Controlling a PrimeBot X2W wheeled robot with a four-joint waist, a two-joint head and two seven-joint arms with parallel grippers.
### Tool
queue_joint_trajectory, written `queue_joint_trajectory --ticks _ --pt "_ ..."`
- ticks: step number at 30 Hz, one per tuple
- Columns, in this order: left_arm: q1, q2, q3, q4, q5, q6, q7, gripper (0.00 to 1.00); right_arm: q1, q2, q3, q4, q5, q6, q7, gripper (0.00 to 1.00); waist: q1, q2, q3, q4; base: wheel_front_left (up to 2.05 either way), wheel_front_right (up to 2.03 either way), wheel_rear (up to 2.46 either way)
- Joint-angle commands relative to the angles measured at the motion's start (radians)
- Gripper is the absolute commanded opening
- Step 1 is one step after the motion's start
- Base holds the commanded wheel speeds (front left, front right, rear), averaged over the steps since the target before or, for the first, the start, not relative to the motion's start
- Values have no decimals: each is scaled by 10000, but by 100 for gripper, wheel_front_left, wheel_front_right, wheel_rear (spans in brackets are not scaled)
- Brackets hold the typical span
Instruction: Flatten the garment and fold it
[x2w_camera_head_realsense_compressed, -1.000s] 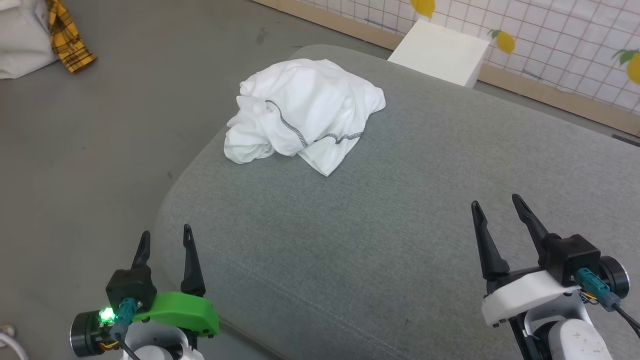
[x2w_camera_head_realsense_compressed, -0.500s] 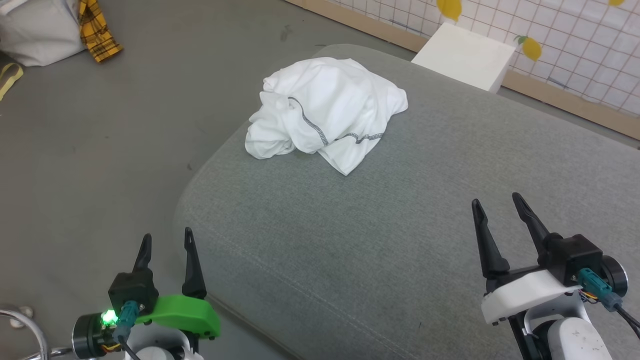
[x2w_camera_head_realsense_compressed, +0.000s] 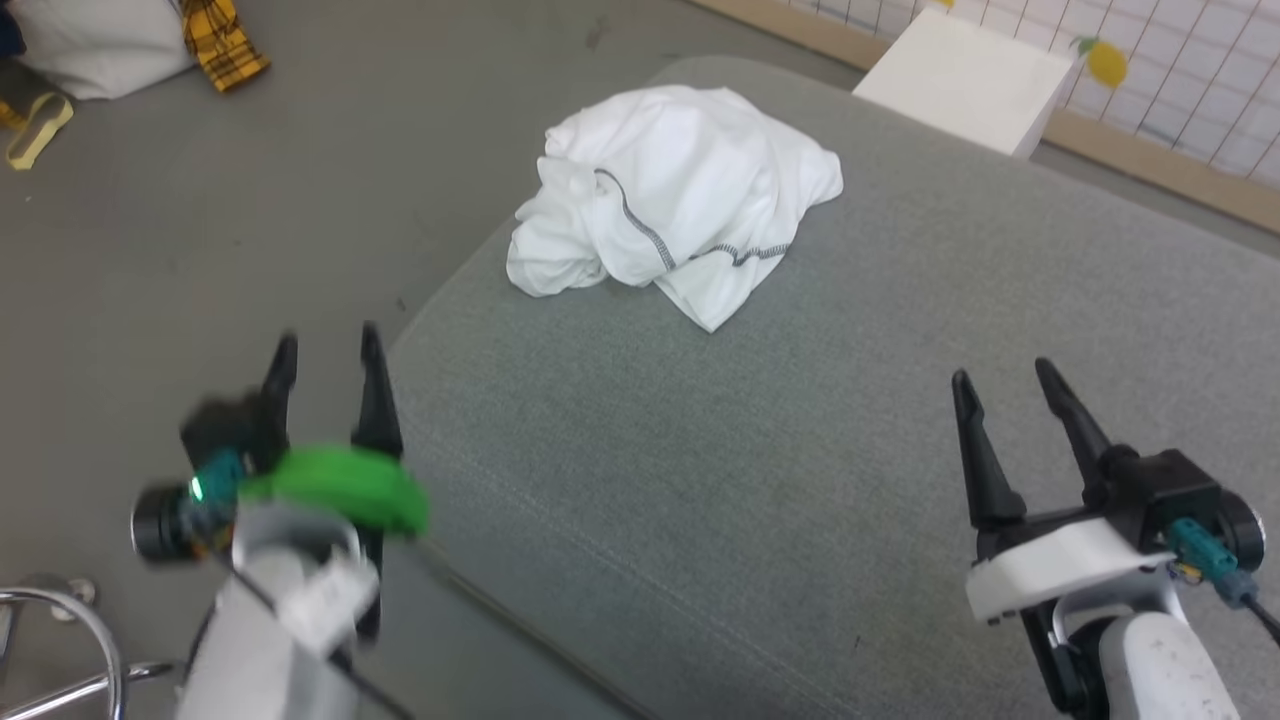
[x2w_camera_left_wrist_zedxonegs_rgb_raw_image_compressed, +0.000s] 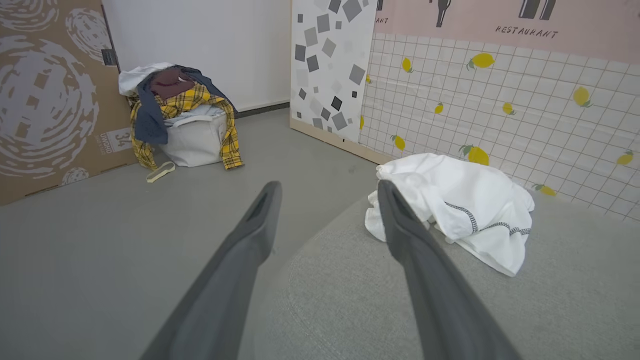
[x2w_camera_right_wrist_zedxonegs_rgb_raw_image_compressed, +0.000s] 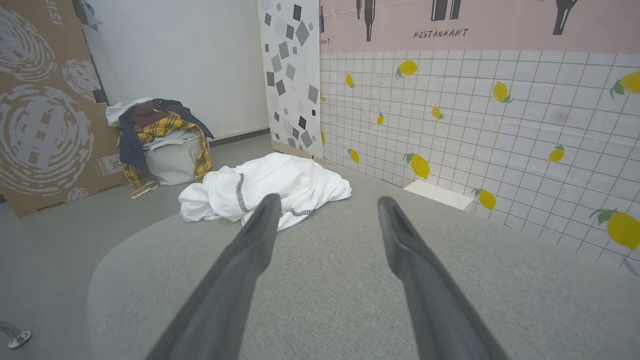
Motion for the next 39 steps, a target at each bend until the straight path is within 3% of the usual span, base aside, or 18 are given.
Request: queue_joint_trajectory --ticks 1,7,14,19,23,27,35,39 --pt "-631 85 41 194 -261 -150 201 100 -247 3 -13 -123 -107 -17 27 100 0 0 454 -88 0 0 0" --pt "-2960 473 490 1538 -1124 -554 1481 100 -795 3 221 -509 -352 -17 279 100 0 0 1688 -976 0 0 0" --pt "-5208 1601 1166 2908 -1825 -918 2791 100 -1684 3 506 -823 -706 -17 379 100 0 0 3633 -2514 0 0 0" --pt "-6158 2443 1651 3420 -2326 -947 4064 100 -2116 3 496 -884 -693 -17 253 100 0 0 4719 -3451 0 0 0" --pt "-6664 2927 2031 3520 -2751 -656 5301 100 -2368 3 484 -868 -614 -17 119 100 0 0 5488 -4042 0 0 0" --pt "-6737 3267 2402 3510 -3109 -55 6621 100 -2565 3 444 -799 -454 -17 -76 100 0 0 6087 -4455 0 0 0" --pt "-5893 3095 2894 3457 -3762 1198 8708 100 -2691 3 418 -537 -351 -17 -358 100 0 0 6504 -4627 0 0 0" --pt "-5235 2861 3042 3146 -4134 1613 9687 100 -2742 3 479 -370 -285 -17 -453 100 0 0 6358 -4597 0 0 0"
